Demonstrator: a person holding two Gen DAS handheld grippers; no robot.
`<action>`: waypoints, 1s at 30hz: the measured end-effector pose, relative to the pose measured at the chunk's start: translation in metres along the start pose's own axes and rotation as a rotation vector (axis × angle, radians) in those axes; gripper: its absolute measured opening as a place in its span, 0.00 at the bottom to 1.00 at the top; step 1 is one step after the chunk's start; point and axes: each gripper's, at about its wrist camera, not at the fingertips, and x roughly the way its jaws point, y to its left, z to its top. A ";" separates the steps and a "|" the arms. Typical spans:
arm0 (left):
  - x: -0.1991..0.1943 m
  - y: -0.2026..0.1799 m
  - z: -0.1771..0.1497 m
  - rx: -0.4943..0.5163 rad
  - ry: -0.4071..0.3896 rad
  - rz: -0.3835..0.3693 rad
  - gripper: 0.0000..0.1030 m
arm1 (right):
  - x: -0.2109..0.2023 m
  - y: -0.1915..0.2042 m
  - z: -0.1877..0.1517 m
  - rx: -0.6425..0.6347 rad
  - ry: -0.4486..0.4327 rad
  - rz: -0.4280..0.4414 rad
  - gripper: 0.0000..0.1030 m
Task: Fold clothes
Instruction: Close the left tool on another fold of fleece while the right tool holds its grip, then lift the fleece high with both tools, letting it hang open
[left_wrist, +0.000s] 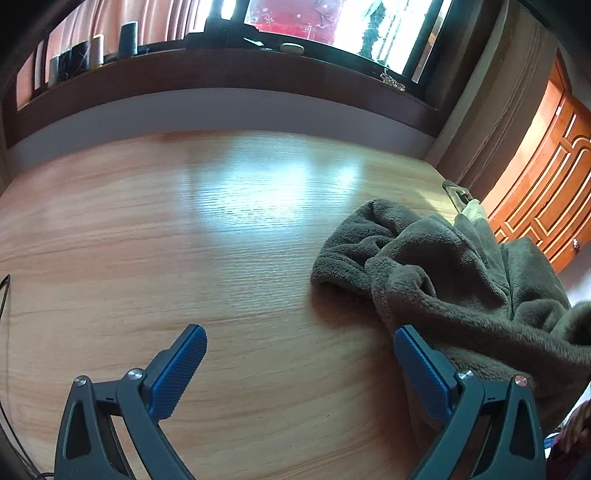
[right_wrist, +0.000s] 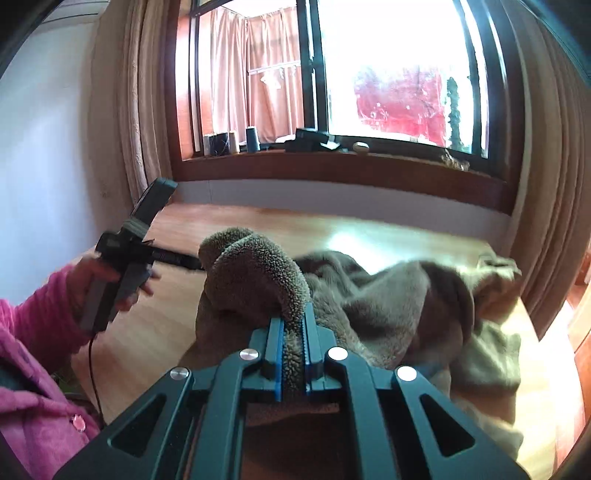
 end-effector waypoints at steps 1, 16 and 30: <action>0.002 -0.001 0.004 -0.007 0.009 -0.016 1.00 | 0.002 0.000 -0.007 0.006 0.017 0.007 0.09; 0.051 -0.048 0.051 0.031 0.150 -0.189 1.00 | 0.005 0.007 -0.053 0.012 0.099 0.053 0.09; 0.082 -0.075 0.056 0.045 0.248 -0.273 0.51 | 0.014 -0.005 -0.061 0.073 0.108 0.045 0.10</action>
